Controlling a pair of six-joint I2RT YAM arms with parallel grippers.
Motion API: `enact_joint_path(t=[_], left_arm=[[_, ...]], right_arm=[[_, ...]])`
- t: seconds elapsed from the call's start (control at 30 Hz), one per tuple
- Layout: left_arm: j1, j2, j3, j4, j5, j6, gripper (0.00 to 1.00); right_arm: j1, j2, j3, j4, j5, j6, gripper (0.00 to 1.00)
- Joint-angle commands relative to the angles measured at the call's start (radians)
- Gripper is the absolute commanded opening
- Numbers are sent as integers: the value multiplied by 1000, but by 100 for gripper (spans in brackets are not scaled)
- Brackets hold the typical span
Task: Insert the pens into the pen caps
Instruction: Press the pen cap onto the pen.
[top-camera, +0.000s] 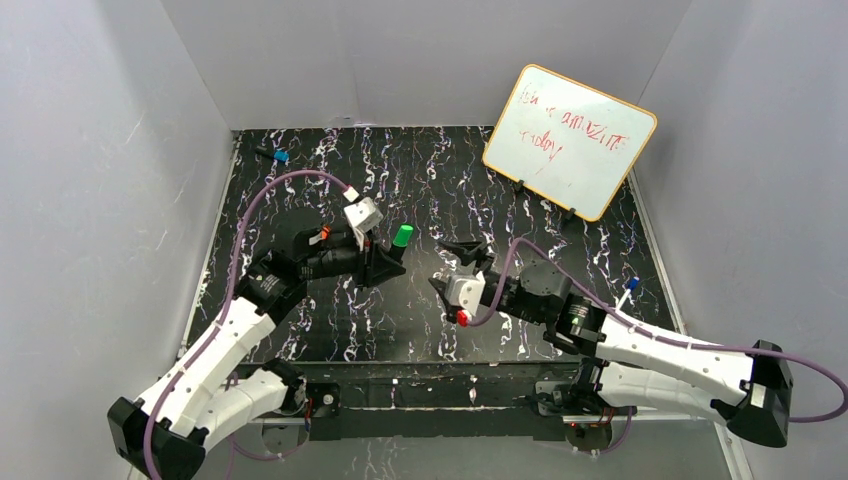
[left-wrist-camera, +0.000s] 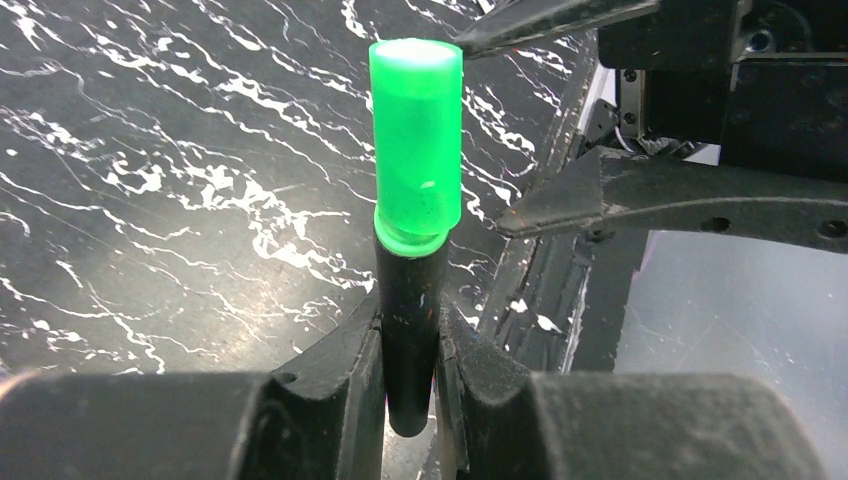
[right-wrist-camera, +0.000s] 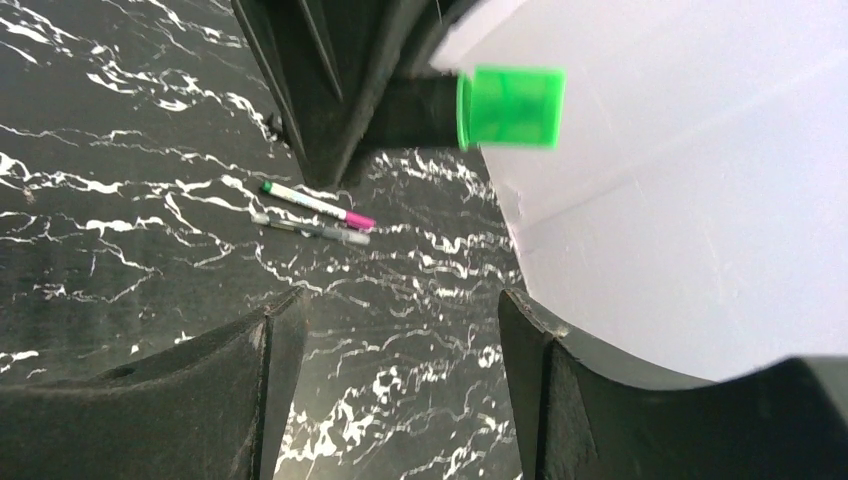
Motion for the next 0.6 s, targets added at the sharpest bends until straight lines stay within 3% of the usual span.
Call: enact_joint_path(t=[0.0,0.57], left_arm=[[0,24,36,-59,80,9,0],[-1,32,29,-61,164,-2,0]], right_arm=[[37,20,-1,177,-54,-114,77],[69,180,19,387,39,-314,77]])
